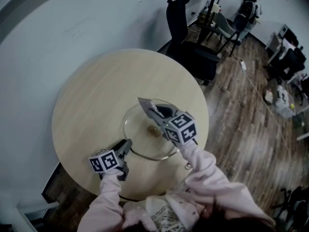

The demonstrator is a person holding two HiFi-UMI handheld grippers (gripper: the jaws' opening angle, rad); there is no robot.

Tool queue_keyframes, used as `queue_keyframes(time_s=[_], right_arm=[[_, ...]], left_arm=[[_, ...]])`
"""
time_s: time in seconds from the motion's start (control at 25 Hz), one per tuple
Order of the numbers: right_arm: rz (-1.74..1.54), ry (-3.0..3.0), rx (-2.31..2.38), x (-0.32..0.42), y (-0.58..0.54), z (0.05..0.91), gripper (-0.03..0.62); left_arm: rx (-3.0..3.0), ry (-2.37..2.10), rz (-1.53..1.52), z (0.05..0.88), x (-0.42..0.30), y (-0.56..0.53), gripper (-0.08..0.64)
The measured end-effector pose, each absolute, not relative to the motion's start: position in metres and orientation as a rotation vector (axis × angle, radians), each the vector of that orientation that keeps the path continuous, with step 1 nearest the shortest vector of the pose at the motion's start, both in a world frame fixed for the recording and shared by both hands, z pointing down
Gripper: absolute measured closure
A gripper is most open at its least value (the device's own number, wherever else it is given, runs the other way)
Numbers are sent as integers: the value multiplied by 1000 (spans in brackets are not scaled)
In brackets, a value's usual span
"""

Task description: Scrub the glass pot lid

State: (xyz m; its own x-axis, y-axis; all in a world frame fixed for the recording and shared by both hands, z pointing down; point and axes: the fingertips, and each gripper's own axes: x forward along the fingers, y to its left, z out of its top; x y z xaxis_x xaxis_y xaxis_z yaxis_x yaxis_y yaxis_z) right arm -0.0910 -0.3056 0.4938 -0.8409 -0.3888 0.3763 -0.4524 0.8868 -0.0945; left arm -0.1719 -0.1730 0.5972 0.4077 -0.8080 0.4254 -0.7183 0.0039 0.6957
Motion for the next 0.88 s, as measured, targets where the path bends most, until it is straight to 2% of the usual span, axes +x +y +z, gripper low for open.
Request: queue_keyframes(time_s=[0.36, 0.88], right_arm=[[190, -2630, 643, -82, -335, 502, 520], [-34, -2470, 694, -63, -371, 511, 520]], left_arm=[[1694, -1285, -128, 612, -171, -173, 360], [1681, -1148, -137, 627, -154, -179, 375]])
